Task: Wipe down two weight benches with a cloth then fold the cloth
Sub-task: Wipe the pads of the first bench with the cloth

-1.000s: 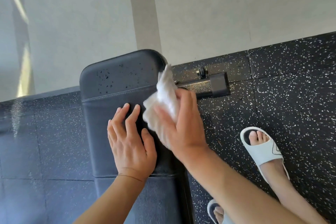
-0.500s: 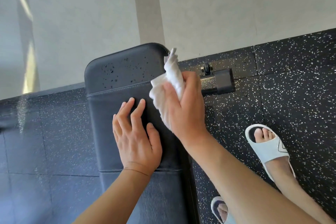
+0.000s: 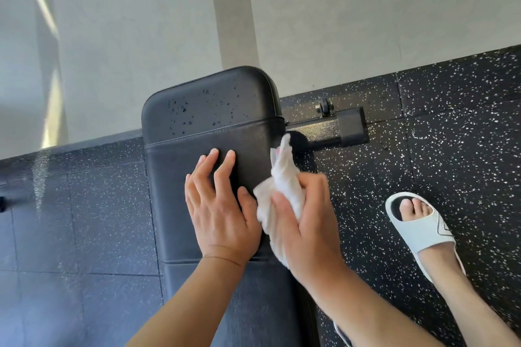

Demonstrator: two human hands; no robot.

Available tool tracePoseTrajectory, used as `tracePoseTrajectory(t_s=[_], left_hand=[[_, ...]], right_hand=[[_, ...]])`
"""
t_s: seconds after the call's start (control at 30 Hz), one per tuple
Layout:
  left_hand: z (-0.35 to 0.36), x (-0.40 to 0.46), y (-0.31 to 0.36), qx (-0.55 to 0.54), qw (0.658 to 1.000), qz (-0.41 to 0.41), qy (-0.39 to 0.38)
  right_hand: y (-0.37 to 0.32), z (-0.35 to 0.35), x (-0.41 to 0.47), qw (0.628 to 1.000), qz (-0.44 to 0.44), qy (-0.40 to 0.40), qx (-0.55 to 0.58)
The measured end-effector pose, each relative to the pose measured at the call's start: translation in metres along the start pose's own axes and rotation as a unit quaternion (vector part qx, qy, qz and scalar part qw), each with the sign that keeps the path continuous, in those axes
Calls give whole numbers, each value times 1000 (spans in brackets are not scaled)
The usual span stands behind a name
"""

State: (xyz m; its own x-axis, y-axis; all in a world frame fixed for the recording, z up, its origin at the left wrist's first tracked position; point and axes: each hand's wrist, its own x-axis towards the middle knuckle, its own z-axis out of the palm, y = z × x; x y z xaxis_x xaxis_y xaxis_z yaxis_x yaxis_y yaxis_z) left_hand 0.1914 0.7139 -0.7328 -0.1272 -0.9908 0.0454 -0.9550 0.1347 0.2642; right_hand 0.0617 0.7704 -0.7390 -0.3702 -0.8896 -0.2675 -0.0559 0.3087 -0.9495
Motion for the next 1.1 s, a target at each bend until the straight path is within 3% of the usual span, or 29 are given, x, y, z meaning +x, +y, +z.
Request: tracePoseTrajectory(t_s=[0.23, 0.33, 0.47, 0.53, 0.67, 0.8, 1.1], left_hand=[[-1, 0, -1, 3, 1000, 9, -3], [-2, -1, 0, -2, 1000, 2, -5], [-1, -1, 1, -1, 1000, -2, -6], [-1, -1, 0, -1, 1000, -1, -4], [0, -1, -1, -4, 1000, -7, -10], [1, -2, -2, -6, 1000, -21, -12], [-1, -2, 1, -13, 999, -28, -17]], right_hand=[[-23, 17, 89, 999, -17, 48, 2], [-11, 11, 57, 999, -36, 35, 20], [21, -4, -24, 991, 73, -33, 112], [31, -10, -44, 993, 69, -55, 85], [14, -8, -17, 997, -39, -32, -62], [-13, 6, 32, 975, -144, -16, -171], [-35, -15, 73, 907, -284, -128, -282]])
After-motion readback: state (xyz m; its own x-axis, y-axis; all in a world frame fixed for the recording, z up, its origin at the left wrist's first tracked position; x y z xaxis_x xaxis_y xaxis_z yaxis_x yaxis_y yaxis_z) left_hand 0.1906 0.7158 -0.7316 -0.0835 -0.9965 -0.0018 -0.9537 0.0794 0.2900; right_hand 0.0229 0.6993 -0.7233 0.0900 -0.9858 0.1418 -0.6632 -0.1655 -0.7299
